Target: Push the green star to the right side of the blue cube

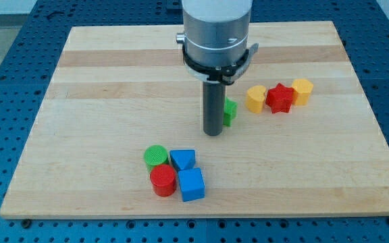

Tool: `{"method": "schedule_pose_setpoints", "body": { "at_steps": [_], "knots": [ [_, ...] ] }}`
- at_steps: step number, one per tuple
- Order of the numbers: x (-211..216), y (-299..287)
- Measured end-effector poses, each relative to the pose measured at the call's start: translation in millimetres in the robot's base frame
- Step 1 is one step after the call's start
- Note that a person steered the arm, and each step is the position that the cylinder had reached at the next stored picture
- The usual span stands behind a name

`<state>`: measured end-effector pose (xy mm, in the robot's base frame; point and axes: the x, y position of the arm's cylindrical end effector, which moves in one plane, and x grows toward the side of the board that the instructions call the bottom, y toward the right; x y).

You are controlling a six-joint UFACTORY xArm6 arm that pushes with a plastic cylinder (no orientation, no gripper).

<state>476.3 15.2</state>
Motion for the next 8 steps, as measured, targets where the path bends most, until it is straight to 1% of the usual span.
{"method": "schedule_pose_setpoints", "body": {
  "at_steps": [1, 2, 3, 4, 5, 6, 7, 8],
  "knots": [
    [-17, 0],
    [-21, 0],
    [5, -1],
    [20, 57],
    [19, 116],
    [14, 129],
    [15, 118],
    [16, 80]
  ]
}}
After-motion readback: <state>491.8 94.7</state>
